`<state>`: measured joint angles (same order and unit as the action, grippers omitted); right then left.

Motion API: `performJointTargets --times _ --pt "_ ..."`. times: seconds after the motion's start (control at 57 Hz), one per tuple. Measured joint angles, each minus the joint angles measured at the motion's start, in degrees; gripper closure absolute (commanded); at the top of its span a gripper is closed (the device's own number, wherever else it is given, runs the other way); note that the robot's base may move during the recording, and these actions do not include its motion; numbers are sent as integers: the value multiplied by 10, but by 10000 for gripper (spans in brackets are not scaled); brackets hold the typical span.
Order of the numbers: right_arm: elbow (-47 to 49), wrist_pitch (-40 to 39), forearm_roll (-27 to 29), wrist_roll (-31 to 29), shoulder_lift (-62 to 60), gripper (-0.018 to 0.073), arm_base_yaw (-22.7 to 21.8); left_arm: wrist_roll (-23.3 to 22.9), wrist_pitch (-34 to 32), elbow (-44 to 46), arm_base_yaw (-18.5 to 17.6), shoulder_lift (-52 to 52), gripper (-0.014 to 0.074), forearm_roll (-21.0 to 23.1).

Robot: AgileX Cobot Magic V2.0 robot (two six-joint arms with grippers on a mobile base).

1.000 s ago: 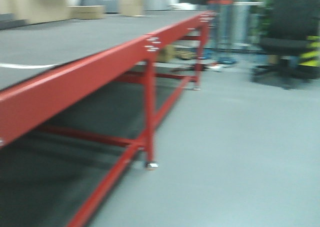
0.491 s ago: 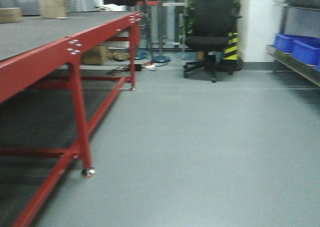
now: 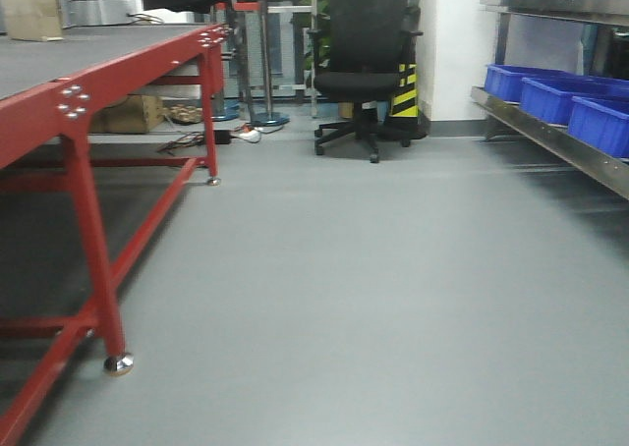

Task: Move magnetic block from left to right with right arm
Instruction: 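Drive the base past the red-framed table carrying the cube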

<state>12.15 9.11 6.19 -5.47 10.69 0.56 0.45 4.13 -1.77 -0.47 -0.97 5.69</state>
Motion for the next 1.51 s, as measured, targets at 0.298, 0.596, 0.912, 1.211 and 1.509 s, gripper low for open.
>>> performJointTargets --times 0.298,0.596,0.912,1.211,1.509 --pt "0 0 0 0 0 221 0 0 0 0 0 0 722 0" --pt "0 0 0 0 0 221 0 0 0 0 0 0 722 0" --pt "0 0 0 0 0 221 0 0 0 0 0 0 722 0" --pt "0 0 0 0 0 221 0 0 0 0 0 0 722 0" --pt "0 0 0 0 0 221 0 0 0 0 0 0 722 0"
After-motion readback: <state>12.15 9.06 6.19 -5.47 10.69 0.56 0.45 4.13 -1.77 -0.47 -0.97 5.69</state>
